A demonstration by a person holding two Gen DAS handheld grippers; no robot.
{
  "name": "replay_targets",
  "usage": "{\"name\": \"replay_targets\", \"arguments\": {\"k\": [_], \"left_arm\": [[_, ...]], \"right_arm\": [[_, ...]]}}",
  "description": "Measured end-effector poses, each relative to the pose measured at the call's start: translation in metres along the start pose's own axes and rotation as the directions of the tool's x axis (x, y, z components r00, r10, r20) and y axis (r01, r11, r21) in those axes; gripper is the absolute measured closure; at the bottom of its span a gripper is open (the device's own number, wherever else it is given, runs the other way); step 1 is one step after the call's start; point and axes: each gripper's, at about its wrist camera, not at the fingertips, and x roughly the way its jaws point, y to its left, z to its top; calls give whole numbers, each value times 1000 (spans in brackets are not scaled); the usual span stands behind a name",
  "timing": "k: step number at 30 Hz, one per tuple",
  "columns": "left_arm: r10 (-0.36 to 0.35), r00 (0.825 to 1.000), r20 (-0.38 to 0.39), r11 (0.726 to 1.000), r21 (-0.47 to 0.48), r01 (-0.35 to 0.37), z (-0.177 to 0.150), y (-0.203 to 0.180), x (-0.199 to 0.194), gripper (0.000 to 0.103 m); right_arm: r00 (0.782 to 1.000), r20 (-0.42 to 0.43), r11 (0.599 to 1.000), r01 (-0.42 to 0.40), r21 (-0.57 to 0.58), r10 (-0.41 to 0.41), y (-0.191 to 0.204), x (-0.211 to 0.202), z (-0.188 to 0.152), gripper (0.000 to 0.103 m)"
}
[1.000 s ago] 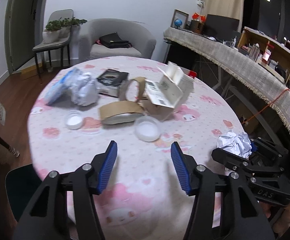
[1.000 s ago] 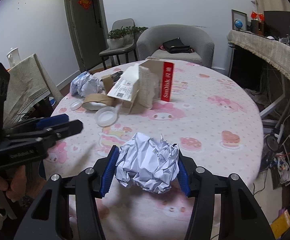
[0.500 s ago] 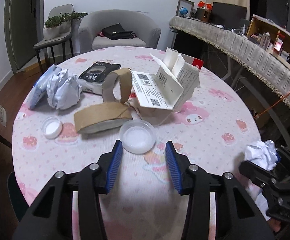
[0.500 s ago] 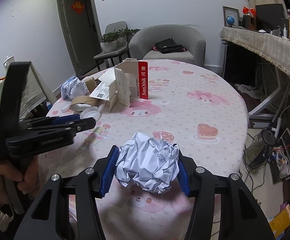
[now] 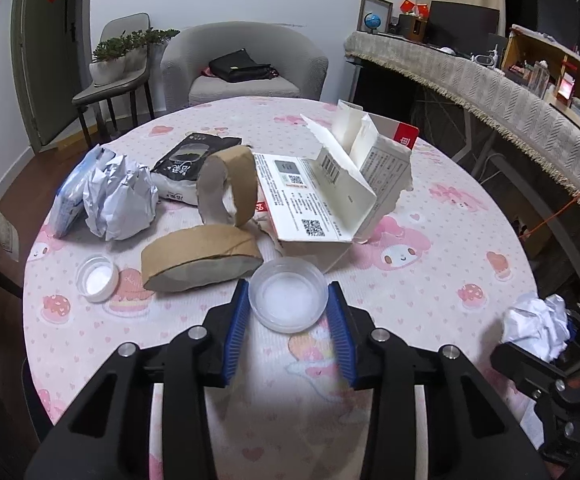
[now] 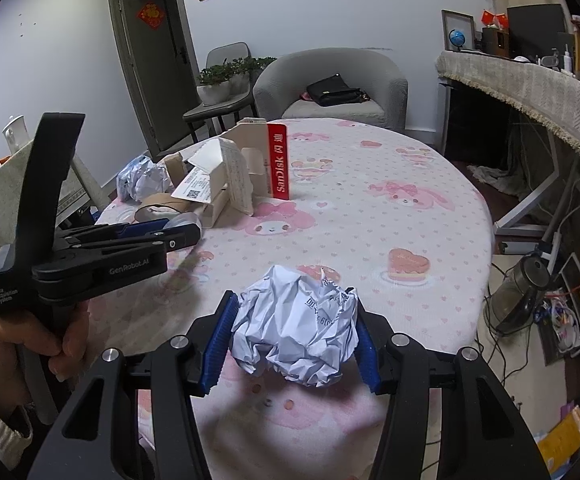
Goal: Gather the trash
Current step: 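Carry both items to the teal bin and release them inside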
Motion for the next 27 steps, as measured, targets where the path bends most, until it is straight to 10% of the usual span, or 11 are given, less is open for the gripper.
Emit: {"name": "replay_targets", "arguments": {"k": [10, 27], "left_arm": [[-39, 998, 50, 999, -32, 40, -10, 44, -39, 61], [177, 984, 11, 955, -242, -169, -57, 213, -81, 61]], "right_arm": [[998, 6, 998, -59, -39, 59, 40, 13, 18, 48], [969, -37, 947, -248, -203, 245, 189, 73, 47, 49]]}}
